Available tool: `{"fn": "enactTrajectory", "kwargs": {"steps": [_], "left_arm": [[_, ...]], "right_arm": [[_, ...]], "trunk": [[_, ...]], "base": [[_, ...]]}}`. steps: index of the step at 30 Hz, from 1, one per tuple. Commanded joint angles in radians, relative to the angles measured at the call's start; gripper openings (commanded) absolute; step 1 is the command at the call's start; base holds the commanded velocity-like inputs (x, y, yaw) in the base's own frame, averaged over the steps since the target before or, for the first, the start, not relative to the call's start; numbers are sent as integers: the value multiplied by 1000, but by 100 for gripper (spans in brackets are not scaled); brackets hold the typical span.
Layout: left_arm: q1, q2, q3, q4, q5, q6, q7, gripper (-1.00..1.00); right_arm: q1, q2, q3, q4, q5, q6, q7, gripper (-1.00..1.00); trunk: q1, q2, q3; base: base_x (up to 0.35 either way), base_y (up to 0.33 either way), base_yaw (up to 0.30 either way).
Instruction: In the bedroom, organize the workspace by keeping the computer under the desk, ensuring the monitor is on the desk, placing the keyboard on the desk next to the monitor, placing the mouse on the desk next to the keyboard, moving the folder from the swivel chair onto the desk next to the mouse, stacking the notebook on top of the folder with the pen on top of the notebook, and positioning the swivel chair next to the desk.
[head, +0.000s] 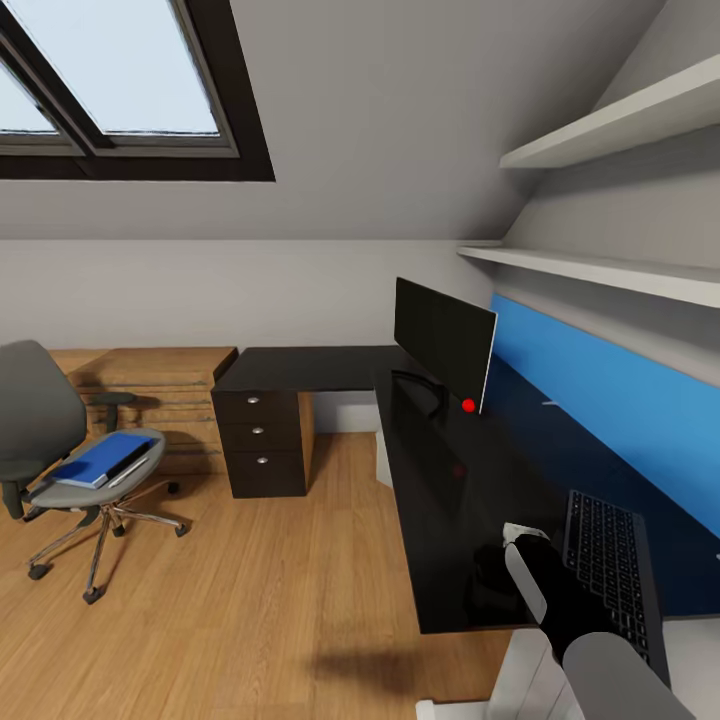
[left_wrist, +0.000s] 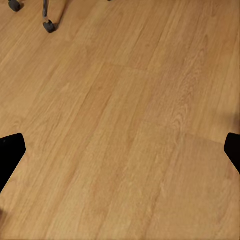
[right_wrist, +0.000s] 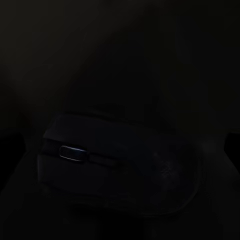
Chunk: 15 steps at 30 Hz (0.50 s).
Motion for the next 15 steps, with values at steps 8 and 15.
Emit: {"fn": "enactTrajectory", "kwargs": {"steps": [8,15], "left_arm": [[0,0,0,0,10,-5,-2,100],[-1,0,0,0,10,-5,-2,100]], "right_arm": [[-1,0,1,-1,-11,3,-8,100],[-1,1,1,-1,-11,3,-8,100]], "trunk": [[31,-57,-26],[42,-78,-36]], "base": [[0,0,0],[0,0,0]]}}
